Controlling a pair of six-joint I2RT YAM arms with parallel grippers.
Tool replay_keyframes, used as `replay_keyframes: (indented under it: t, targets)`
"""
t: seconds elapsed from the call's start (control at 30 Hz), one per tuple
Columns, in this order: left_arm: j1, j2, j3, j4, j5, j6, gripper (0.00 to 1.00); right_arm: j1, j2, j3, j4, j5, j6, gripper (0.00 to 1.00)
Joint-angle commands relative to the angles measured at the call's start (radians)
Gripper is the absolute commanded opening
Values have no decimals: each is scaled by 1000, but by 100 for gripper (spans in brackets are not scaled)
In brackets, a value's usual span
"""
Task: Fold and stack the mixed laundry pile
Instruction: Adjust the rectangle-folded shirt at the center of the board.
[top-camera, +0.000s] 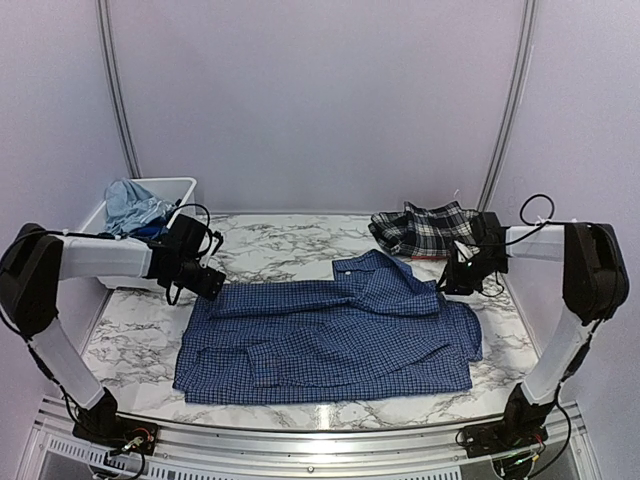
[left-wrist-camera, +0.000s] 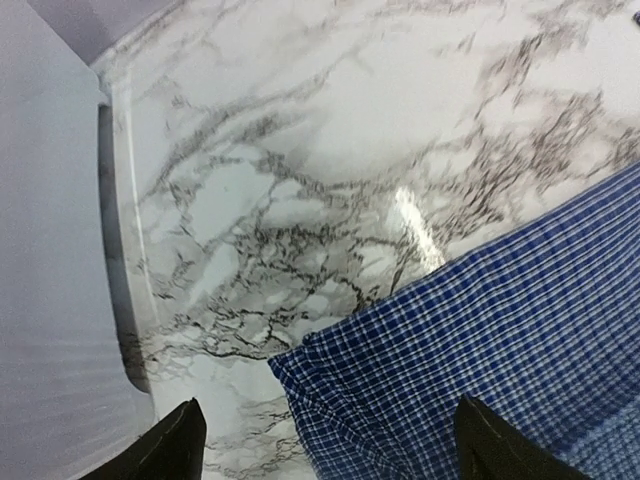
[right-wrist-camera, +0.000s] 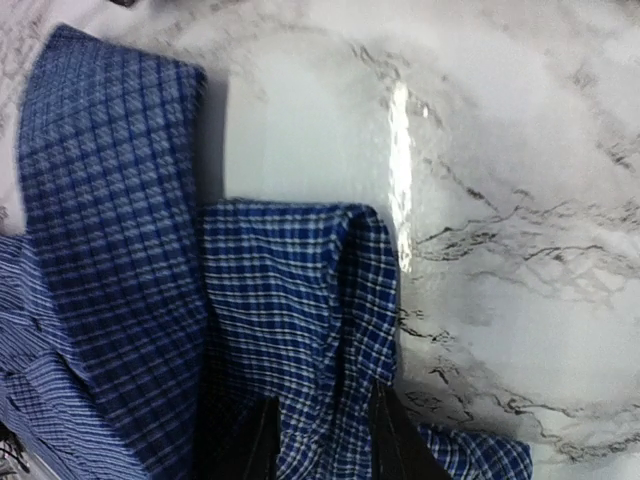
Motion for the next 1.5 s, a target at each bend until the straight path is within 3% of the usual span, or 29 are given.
replay_keyframes:
  t: [0.0, 0.13, 0.47, 0.57, 0.67, 0.87, 1.07, 1.3, 1.47]
  targets:
    - [4, -127, 18, -5, 129, 37, 88, -10, -108, 74, -49, -73, -17, 32]
    - [-6, -157, -8, -10, 328, 118, 85, -6, -99, 48, -27, -231, -14, 36]
    - [-45, -69, -25, -62, 324, 276, 83, 38, -41, -9, -53, -243, -22, 49]
    - [-67, -21, -4, -74, 286, 295, 78, 49, -27, -28, -44, -237, -23, 44]
    - [-84, 20, 20, -99, 267, 321, 71, 51, -4, -41, -40, -212, -26, 32]
    - [-96, 63, 42, -130, 227, 350, 35, 47, 34, -52, -32, -160, -35, 0]
    - [-90, 27, 38, -174, 57, 404, 0, 27, 32, -61, -34, -122, -40, 0]
    - [-75, 10, 1, -169, -35, 432, 0, 11, 18, -56, -49, -126, -63, 0]
    - [-76, 25, 15, -170, -35, 431, 1, 15, -2, -44, -73, -211, -99, 2]
